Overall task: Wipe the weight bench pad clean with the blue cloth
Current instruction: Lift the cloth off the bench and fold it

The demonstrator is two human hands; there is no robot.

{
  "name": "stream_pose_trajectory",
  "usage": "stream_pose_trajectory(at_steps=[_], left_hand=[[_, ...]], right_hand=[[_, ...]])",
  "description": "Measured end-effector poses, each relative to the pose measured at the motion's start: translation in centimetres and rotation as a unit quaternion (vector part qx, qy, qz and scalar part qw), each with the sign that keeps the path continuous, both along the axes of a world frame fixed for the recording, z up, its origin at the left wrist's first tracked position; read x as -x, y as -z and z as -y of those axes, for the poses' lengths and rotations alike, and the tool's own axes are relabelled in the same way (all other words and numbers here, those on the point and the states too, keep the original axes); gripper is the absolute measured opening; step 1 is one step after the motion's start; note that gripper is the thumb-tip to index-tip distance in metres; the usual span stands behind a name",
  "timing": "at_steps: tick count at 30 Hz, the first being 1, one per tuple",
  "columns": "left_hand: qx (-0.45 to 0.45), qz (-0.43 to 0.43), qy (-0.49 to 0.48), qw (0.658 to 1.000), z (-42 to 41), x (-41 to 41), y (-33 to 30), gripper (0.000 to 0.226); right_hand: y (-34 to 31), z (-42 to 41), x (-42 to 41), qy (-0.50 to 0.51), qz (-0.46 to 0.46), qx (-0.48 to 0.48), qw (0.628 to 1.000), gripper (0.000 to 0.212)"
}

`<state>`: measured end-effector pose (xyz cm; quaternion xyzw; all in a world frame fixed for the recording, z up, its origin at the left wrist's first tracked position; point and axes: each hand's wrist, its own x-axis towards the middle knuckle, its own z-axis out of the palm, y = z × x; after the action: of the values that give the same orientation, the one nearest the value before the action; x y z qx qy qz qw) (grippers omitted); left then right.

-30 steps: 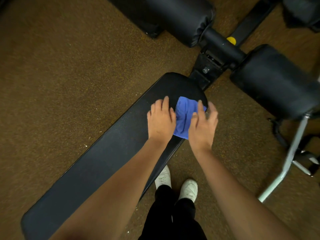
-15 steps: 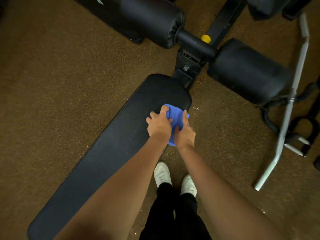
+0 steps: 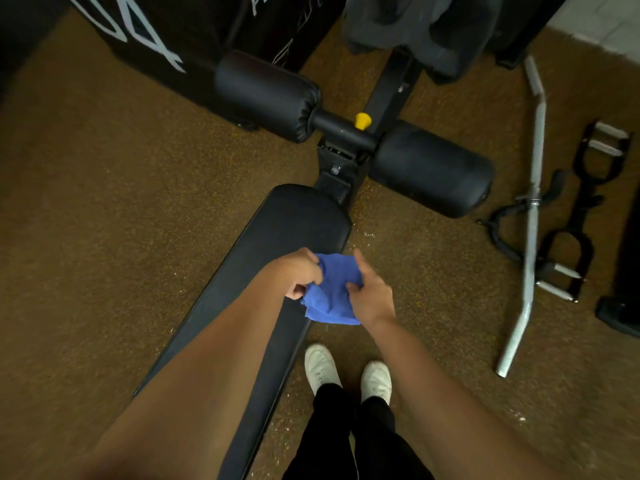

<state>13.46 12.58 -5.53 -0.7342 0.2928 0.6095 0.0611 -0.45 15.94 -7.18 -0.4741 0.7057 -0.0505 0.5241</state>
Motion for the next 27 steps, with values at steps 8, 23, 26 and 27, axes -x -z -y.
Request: stream_pose_trajectory(at_steps=[8, 23, 26, 27], left_hand=[[0.299, -0.063, 0.027, 0.952, 7.7, 4.9, -4.6, 0.042], [0.409, 0.023, 0.130, 0.903, 17.1, 11.7, -2.6, 0.046], [0.421, 0.141, 0.218, 0.869, 16.8, 11.5, -2.8, 0.047], [0.417, 0.182, 0.243, 0.857, 16.8, 11.5, -2.9, 0.047]], right_hand=[[-4.3, 7.3, 5.5, 0.070, -0.017, 0.243, 0.967, 0.045], [-5.1, 18.0, 10.4, -0.070, -0.193, 0.205, 0.957, 0.060], [-5.1, 18.3, 10.8, -0.102, -0.256, 0.179, 0.944, 0.060], [-5.1, 18.4, 10.9, -0.114, -0.266, 0.178, 0.941, 0.060]])
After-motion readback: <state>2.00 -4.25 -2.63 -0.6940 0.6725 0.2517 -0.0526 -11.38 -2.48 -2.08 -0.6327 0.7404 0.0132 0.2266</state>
